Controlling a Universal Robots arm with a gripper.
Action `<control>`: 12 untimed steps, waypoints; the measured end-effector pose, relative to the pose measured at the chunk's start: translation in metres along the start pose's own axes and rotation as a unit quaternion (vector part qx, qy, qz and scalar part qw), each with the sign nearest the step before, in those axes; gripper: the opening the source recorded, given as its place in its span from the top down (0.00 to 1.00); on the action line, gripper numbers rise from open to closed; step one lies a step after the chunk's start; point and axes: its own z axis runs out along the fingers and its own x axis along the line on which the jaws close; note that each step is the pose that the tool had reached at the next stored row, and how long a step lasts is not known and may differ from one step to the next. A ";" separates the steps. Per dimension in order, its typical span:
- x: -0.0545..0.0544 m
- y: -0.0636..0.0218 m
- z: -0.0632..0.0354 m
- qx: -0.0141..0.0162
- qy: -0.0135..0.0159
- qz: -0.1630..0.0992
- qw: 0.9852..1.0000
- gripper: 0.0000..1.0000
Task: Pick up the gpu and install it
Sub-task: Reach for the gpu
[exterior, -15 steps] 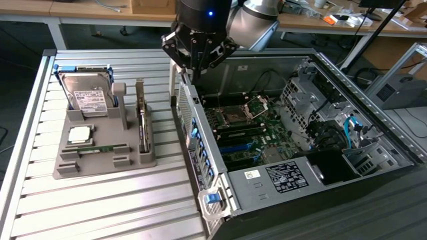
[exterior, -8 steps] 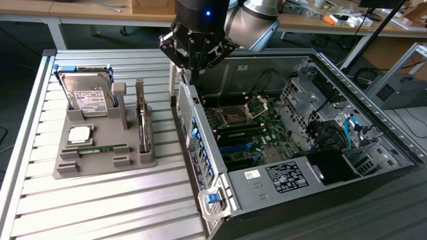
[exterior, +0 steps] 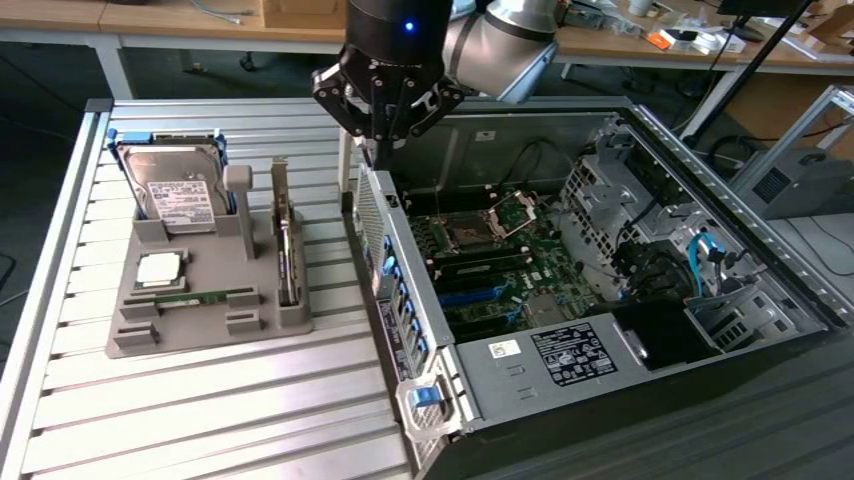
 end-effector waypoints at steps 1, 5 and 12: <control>0.001 0.0000 0.0000 0.000 0.000 0.000 1.000 0.90; 0.003 -0.0002 -0.0001 0.000 0.000 0.000 1.000 0.90; 0.007 -0.0005 -0.0002 0.000 0.000 0.000 1.000 0.90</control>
